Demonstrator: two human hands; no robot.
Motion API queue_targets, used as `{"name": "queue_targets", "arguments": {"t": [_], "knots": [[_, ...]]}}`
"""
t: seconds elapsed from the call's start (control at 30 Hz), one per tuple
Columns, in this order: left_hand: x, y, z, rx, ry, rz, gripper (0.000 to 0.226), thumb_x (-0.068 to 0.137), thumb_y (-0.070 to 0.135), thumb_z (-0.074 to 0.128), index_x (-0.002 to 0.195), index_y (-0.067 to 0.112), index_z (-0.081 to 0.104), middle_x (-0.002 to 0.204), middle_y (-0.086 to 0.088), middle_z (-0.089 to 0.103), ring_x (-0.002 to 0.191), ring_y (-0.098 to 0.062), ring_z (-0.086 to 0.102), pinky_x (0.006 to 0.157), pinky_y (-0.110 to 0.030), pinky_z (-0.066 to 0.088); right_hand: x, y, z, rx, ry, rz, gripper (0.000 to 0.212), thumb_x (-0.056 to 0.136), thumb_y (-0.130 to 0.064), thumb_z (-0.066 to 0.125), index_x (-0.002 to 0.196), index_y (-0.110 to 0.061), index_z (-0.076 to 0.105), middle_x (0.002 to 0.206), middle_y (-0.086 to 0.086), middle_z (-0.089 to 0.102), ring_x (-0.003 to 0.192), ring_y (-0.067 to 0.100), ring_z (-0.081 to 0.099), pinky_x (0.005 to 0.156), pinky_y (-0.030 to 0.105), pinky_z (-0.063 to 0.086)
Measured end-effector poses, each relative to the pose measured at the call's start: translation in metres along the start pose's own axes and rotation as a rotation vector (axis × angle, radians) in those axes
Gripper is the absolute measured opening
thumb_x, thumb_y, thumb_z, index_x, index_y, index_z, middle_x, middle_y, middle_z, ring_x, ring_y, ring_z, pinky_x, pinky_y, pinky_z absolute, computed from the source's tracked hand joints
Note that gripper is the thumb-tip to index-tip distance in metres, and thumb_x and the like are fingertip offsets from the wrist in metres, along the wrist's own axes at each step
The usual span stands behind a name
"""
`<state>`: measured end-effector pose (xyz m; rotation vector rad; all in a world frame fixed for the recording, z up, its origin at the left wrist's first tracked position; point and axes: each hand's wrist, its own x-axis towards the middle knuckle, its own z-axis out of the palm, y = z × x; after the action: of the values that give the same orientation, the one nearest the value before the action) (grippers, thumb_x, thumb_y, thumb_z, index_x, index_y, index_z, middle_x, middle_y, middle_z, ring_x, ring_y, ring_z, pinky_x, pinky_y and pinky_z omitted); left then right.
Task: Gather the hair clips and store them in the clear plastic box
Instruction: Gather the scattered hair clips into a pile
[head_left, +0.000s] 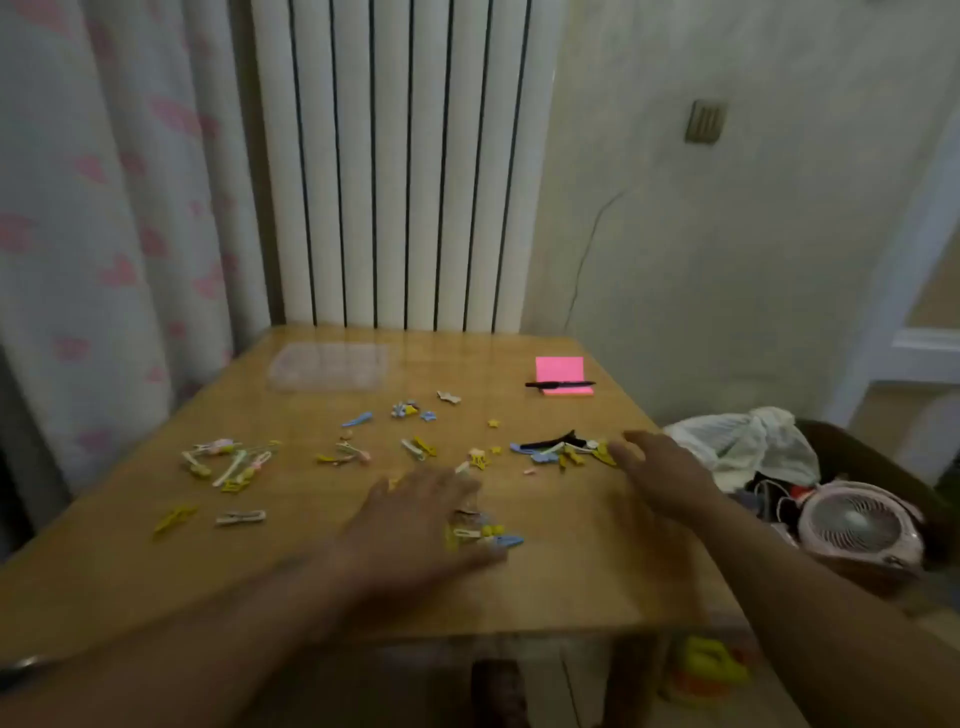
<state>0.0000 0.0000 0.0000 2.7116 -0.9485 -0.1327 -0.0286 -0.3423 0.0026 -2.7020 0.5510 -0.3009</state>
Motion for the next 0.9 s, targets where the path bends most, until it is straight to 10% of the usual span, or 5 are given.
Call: {"name": "queue_targets", "arguments": {"t": [0.2,0.33,0.67,0.9], "knots": [[0.052,-0.015,0.035,0.072,0.007,0.02,0.098,0.08,0.099,0.027,0.164,0.054,0.002,0.178,0.014,-0.004,0.164,-0.016,-0.011,0.13,-0.059,-0.004,0.046,0.039,0.039,-0.264,-0.049,0.034,0.1,0.082,-0.093,-0.002,0.162,-0.042,0.029,0.171,0.005,0.03,0.154,0.036,0.033,0.122,0.058,0.029],[0.099,-0.025,0.033,0.071,0.023,-0.011,0.103,0.078,0.1,0.03,0.165,0.05,0.005,0.178,0.009,-0.001,0.164,-0.019,-0.008,0.129,-0.061,-0.004,0.06,-0.032,0.051,-0.186,-0.12,-0.132,0.056,0.109,-0.051,0.039,0.163,-0.036,0.033,0.173,0.005,0.027,0.156,0.031,0.029,0.124,0.047,0.03],[0.136,-0.073,0.022,-0.012,0.102,-0.036,0.114,0.066,0.086,0.031,0.166,0.039,0.005,0.175,0.008,0.02,0.163,-0.017,0.012,0.131,-0.057,0.0,0.043,-0.153,0.101,0.24,-0.235,-0.456,0.038,0.106,-0.041,0.05,0.142,-0.03,0.057,0.136,-0.01,0.061,0.125,0.007,0.055,0.106,0.032,0.044],[0.133,-0.078,0.021,0.034,0.164,0.002,0.116,0.07,0.105,0.034,0.165,0.044,0.01,0.173,0.01,0.022,0.164,-0.016,0.006,0.131,-0.057,-0.003,0.068,-0.075,0.065,0.339,0.197,-0.003,0.042,0.108,-0.049,0.046,0.141,-0.027,0.061,0.143,-0.005,0.061,0.13,0.014,0.056,0.104,0.036,0.044]]}}
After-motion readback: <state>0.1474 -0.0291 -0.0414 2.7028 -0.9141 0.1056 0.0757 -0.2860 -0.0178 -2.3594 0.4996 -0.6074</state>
